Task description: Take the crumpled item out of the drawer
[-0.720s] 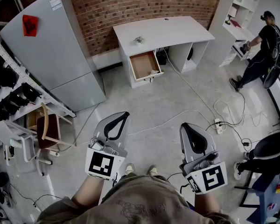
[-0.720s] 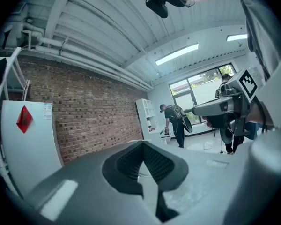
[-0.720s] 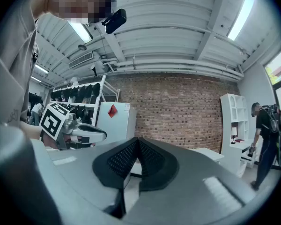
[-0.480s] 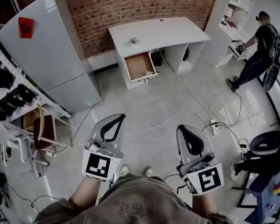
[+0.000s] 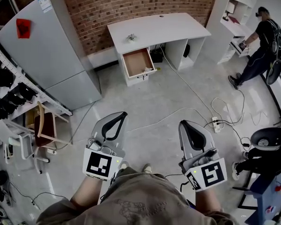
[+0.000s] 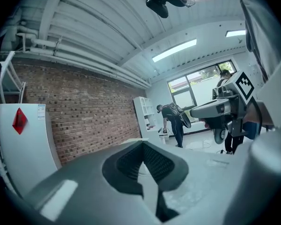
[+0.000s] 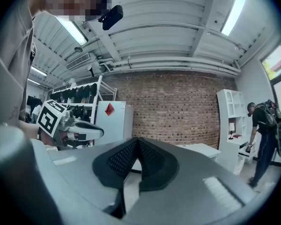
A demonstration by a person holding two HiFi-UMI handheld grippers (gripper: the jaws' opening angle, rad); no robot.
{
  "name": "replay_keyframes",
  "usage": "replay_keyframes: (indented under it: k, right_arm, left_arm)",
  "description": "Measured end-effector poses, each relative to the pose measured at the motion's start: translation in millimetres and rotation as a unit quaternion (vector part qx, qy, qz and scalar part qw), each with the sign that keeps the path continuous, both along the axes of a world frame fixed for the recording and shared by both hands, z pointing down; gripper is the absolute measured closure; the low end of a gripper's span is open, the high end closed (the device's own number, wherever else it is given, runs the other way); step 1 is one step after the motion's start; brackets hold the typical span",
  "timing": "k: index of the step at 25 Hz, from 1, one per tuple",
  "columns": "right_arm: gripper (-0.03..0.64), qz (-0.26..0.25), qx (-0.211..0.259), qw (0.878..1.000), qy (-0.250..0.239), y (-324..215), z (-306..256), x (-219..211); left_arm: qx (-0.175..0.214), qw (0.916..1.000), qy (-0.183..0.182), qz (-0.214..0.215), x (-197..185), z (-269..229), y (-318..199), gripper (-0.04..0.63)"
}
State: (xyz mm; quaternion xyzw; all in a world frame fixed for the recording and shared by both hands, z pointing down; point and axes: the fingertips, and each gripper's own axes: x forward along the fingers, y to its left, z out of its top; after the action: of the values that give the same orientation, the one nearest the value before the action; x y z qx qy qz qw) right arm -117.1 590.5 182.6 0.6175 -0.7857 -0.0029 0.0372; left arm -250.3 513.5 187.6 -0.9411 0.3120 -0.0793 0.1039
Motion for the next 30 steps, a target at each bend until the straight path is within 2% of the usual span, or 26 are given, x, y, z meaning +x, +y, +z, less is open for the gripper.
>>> replay_keyframes:
  k: [4,5,6,7,11,14,25,30]
  right_arm:
    - [0.589,-0.006,-0.001,1.0,0.0,7,0,12]
    - [0.589,-0.005,0.0,1.0,-0.001,8,1,15]
    - [0.589,-0.004,0.0,1.0,-0.004,9,2,18]
    - [0.589,-0.002,-0.001,1.0,-0.008,9,3,21]
    - [0.589,-0.002,-0.005,1.0,-0.021,6,9,27]
    - [0.589,0.001,-0.009,1.0,-0.026,-2,14,33]
    - [0.589,0.008,-0.03,0.999,-0.018,-75,36,53]
    - [0.589,0.013,-0.048,0.999,-0.012,-137,43,64]
  left_arm:
    - [0.01,0.9982,0.057,-0.017,5,-15,10,0.583]
    - [0.014,0.9975,0.064,-0.027,4,-18,11,0.504]
    - [0.015,0.997,0.068,-0.036,3,-20,11,0.455]
    - [0.013,0.9967,0.068,-0.043,1,-20,10,0.445]
    - [0.018,0.9961,0.069,-0.051,-1,-23,1,0.444]
    - [0.028,0.9965,0.061,-0.051,5,-23,-8,0.445]
    - [0.012,0.9986,0.041,-0.031,35,7,-82,0.444]
    - [0.013,0.9999,0.001,-0.008,50,24,-143,0.443]
